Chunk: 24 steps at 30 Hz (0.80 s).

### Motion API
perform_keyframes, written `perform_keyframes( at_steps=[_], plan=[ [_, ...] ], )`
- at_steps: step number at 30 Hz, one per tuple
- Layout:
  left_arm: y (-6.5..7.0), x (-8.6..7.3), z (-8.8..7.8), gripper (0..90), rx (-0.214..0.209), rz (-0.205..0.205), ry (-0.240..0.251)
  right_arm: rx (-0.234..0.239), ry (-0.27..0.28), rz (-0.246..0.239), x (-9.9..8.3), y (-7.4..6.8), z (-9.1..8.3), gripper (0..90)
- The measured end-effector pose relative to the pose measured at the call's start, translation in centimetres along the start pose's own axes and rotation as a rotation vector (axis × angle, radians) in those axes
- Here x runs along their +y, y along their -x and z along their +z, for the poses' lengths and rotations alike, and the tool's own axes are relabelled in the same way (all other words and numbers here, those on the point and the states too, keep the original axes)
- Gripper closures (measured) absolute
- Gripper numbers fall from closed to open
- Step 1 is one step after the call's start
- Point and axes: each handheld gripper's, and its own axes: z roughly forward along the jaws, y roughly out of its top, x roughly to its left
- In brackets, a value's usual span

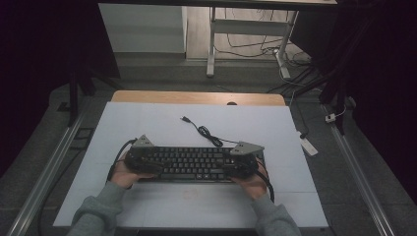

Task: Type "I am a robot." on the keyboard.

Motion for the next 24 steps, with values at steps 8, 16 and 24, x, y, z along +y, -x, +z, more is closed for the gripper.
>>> perform_keyframes(
  at_steps=[8,16,24],
  plan=[
    [0.4,-0.4,-0.6,25.2,0.011,0.005,0.015,-0.042,0.004,0.014,-1.4,0.9,-2.5,50.2],
    [0.7,-2.2,-2.3,25.4,0.031,0.000,0.030,-0.099,0.017,0.049,-3.9,2.2,-5.9,49.8],
    [0.3,-4.8,-3.8,25.5,0.055,-0.022,0.032,-0.151,0.014,0.073,-7.1,3.1,-9.1,49.3]
  ],
)
